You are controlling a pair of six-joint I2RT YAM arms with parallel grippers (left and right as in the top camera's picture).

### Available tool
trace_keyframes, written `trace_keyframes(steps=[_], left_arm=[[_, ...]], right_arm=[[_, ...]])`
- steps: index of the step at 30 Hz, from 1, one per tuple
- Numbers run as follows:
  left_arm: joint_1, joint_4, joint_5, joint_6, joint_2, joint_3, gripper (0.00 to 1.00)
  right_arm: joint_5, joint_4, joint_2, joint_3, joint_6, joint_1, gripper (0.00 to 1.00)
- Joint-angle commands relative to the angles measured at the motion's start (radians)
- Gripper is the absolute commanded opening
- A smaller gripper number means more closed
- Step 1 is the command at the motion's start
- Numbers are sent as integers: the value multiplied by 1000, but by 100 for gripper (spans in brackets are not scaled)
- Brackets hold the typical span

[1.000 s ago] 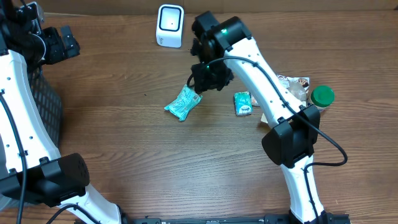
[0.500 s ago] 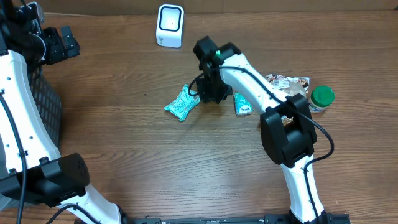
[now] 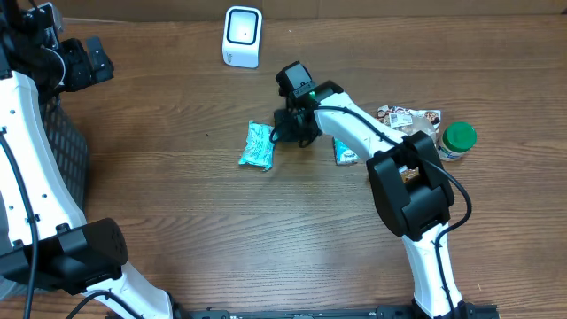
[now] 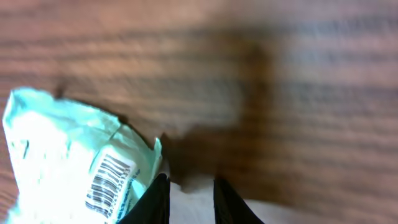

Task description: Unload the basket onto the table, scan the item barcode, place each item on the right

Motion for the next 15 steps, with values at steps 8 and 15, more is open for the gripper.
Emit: trace_keyframes(steps=[8,15], left_arm=[[-3,4,11,-7,0,6,100],[-3,4,11,-7,0,6,100]], right_arm=[[-188,161,11,-24,-147,6,25],[-248,66,-3,62,-192,-11,27]])
